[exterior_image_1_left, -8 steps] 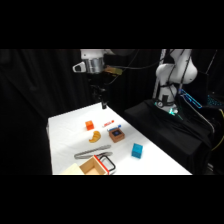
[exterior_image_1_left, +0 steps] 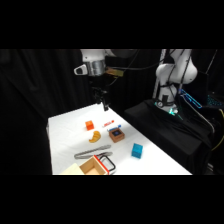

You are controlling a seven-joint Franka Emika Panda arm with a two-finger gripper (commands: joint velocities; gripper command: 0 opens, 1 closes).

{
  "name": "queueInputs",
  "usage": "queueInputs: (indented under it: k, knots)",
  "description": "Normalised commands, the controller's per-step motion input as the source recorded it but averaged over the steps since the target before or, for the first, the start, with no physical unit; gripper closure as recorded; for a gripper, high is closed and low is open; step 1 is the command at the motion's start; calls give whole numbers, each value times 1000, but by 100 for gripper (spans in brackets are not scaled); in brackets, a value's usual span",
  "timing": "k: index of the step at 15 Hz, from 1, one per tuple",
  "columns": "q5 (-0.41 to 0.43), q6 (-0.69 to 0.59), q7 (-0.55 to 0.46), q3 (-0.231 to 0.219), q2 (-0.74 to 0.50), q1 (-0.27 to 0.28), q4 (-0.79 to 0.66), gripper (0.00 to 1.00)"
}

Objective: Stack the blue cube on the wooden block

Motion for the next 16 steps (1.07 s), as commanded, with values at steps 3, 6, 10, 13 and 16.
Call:
queueInputs:
  k: [3, 6, 10, 13, 16]
  knots:
    - [194, 147, -188, 82, -222, 66, -260, 0]
    - [198, 237, -308, 77, -273, 81, -345, 0]
    - [166, 293, -382, 59, -287, 84, -386, 0]
    - [148, 322, -377, 43, -237, 83, -382, 0]
    - [126, 314, -312, 41, -208, 75, -358, 0]
